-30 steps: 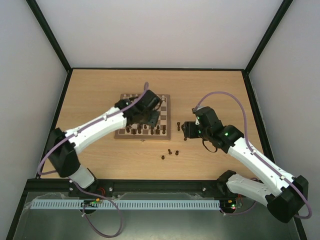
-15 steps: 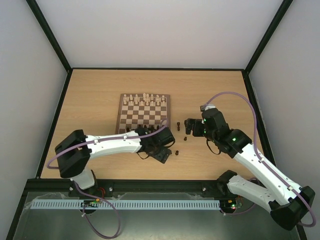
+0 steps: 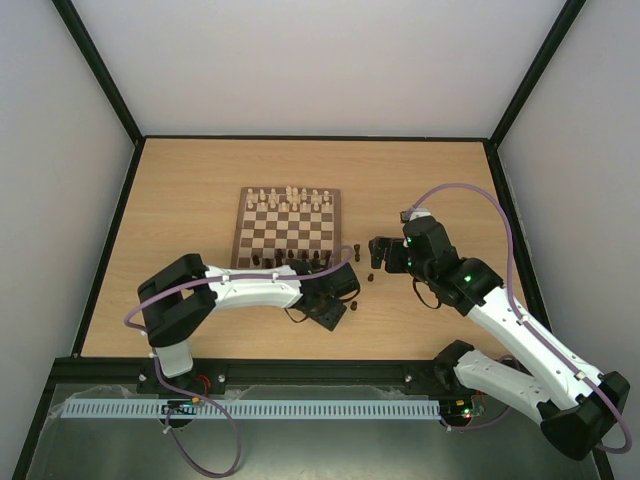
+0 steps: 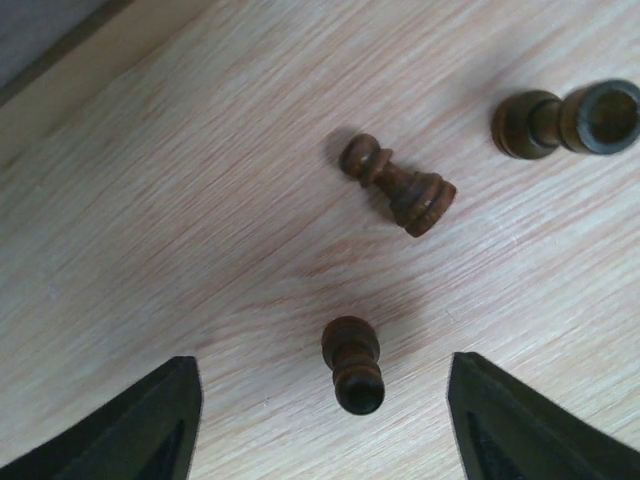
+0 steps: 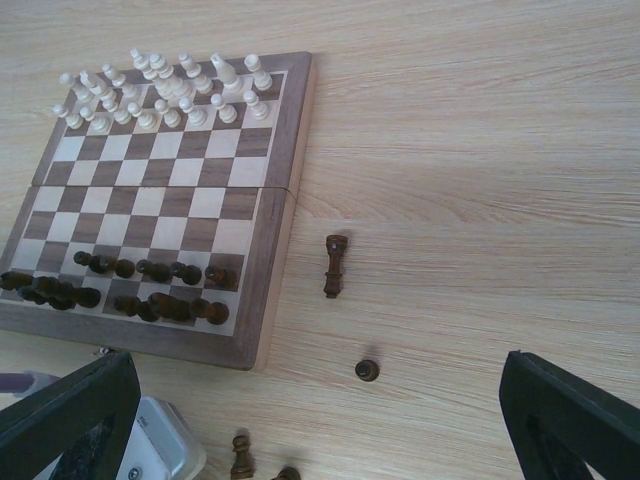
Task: Set up the chess pieces on the board
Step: Pick up the chess piece at the center of the board, then place the chess piece on the chessboard.
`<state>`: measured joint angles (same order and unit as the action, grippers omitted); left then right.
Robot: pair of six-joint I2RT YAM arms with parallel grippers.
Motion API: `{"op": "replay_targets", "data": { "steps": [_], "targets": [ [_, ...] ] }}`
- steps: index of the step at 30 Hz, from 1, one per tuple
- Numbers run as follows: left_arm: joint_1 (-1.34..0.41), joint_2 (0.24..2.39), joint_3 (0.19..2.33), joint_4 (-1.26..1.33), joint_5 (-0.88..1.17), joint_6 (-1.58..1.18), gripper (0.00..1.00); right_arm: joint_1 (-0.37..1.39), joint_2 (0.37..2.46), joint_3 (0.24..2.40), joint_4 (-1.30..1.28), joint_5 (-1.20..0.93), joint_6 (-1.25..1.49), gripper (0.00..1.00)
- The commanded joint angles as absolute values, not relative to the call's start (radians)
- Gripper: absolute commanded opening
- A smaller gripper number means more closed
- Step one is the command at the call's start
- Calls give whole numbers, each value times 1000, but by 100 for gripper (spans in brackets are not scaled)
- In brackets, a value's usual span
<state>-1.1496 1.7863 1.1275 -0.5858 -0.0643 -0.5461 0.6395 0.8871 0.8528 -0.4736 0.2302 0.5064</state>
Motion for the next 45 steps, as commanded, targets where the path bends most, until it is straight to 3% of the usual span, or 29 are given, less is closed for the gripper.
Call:
{"op": "replay_targets", "data": {
  "steps": [1,5,9,18,24,32,39,45],
  "targets": [
    [-1157,1804,1159,-581,-53,-539,63,636,876,840,-490,235,512,100],
    [-1157,1816,1168,-589,-47,-535,43,637,877,840,-488,227,511,100],
    [-1157,1819,1169,-590,-43,-534,36,636,877,838,-486,222,509,100],
    [-1154,1829,1164,-593,-49,-537,31,636,877,835,-483,215,507,99],
    [-1143,1832,1160,-592,-48,-534,7,636,873,835,-483,215,508,98],
    [-1070,1738,1209,-709,-108,-509,4,636,867,835,-483,215,507,98],
    [-855,1599,1396,-903,-197,-429,7,636,861,833,-479,210,507,98],
    [-666,1593,1451,-900,-179,-383,10,637,863,831,-477,200,505,97]
  ]
}}
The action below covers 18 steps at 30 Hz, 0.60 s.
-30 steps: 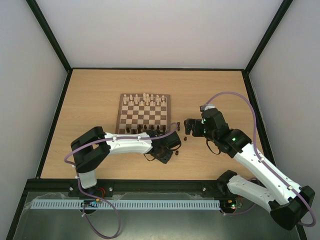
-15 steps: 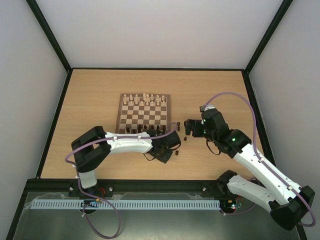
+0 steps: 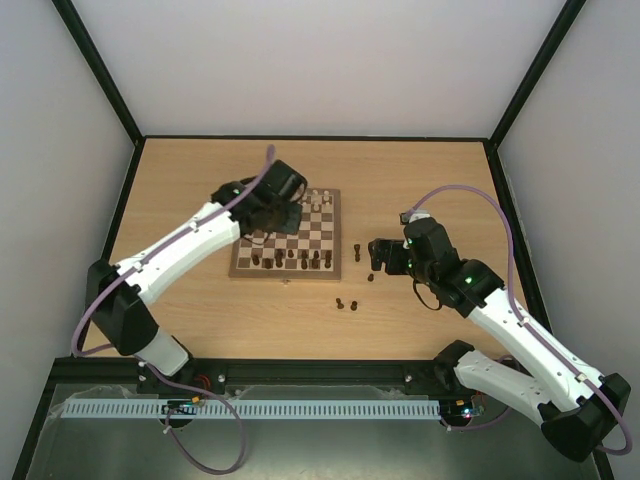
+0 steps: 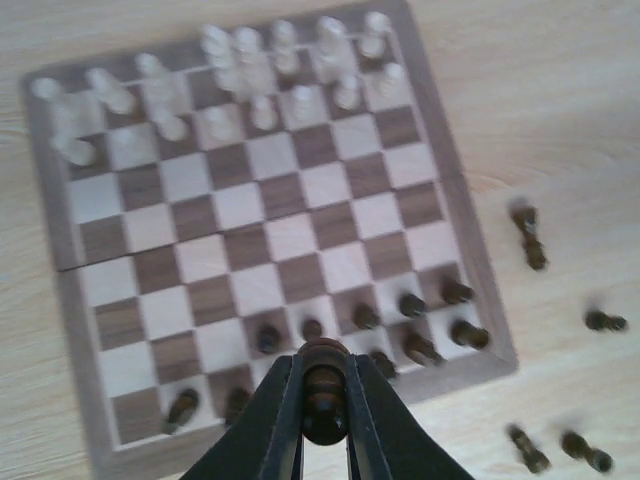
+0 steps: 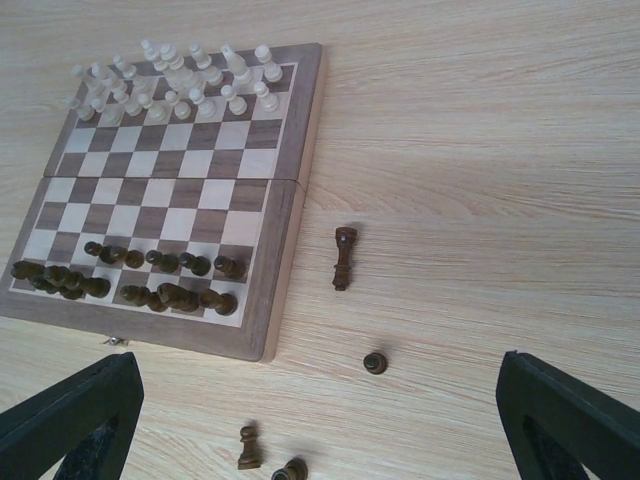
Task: Set up the chess pieces on the board
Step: Place the chess piece on the chessboard.
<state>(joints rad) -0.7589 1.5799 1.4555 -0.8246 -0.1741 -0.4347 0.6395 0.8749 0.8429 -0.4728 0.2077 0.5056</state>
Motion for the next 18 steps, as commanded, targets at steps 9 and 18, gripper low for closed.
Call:
{"op": "replay_targets", "data": {
  "steps": [9,18],
  "targets": [
    [-602,1623,1272,-765,-141,-405,9,637,875,827,-471,179,500,97],
    [-599,1661,1203,-703,-123,-410,9,636,887,828,-472,169,499,97]
  ]
}}
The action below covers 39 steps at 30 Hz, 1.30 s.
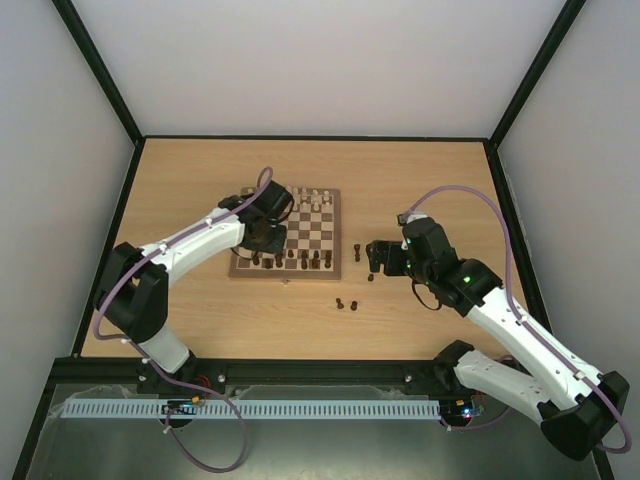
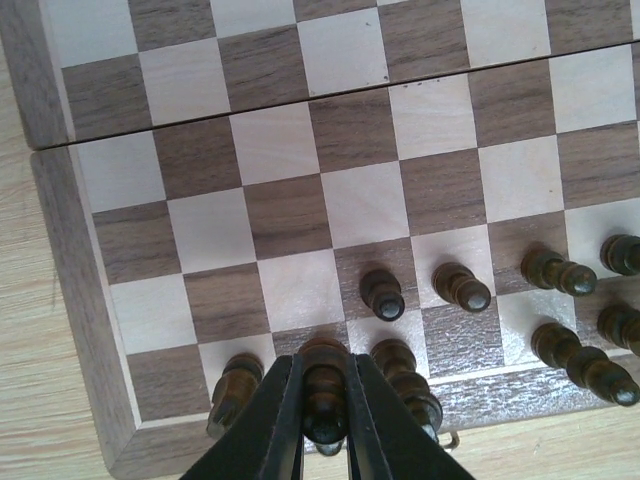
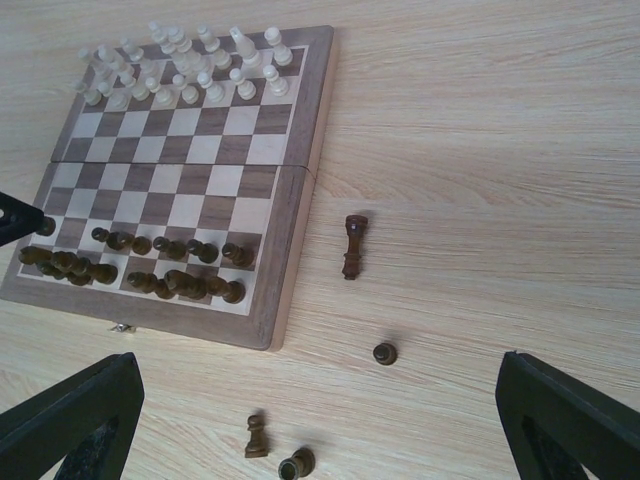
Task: Set up the chess pieces on the board
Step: Place the chess piece on the chessboard.
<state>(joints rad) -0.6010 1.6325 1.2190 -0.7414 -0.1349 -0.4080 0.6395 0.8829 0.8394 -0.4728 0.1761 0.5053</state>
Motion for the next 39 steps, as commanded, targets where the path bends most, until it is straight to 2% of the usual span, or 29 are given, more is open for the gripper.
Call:
{"op": "replay_targets", "data": {
  "steps": [1,21,35,39],
  "targets": [
    [-600,1668,1201,-701,-123,-410,9,637,887,827,-472,169,499,97],
    [-563,1727,1151,-623,-124,-407,10,637,888,825,-470,157,495,97],
    [-561,1750,1147,-612,-138,-405,15,636,890,825,-469,151,494,97],
    [-561,1755,1149,-611,-142,-405,19,637,890,825,-469,148,494,97]
  ]
}}
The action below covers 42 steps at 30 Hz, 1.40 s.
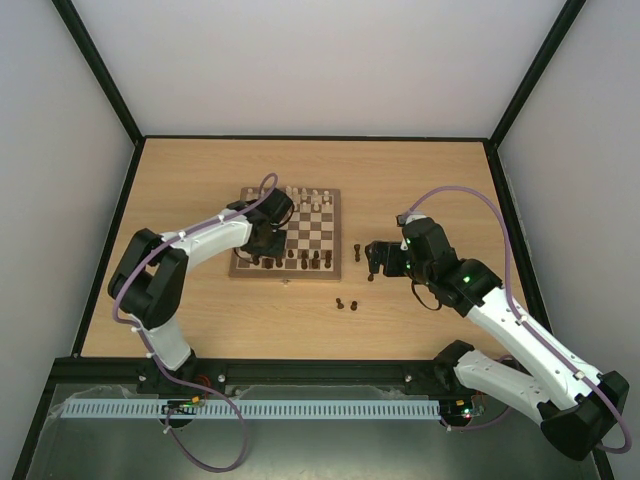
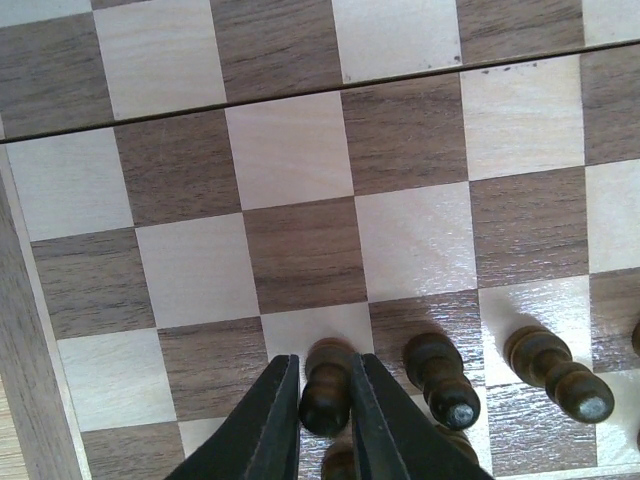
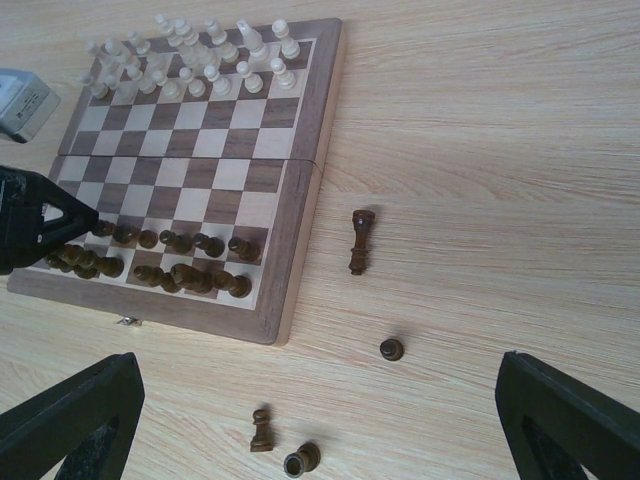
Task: Set up the chess pieces on the board
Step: Place the chess piece on the chessboard, then pick up the chess piece at the center of the board.
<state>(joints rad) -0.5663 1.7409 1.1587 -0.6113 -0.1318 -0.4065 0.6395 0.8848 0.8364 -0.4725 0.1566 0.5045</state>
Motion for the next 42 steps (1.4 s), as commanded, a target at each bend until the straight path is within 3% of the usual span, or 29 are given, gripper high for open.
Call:
{"op": "replay_targets", "data": {
  "steps": [1,14,23,42],
  "targets": [
    [-561,1755,1150,-611,-140,-405,20,637,889,824,-468,147,494,97],
    [-575,1624,1250,-707,-166,-415,30,637,890,824,-467,142,493,97],
    [-769,1432,1361,-826,-76,-409,57,636,869,829,-476,200,502,99],
    [-1096,1706,1297,-649,-3,-469,62,635,678,825,-502,450,575,99]
  ]
}}
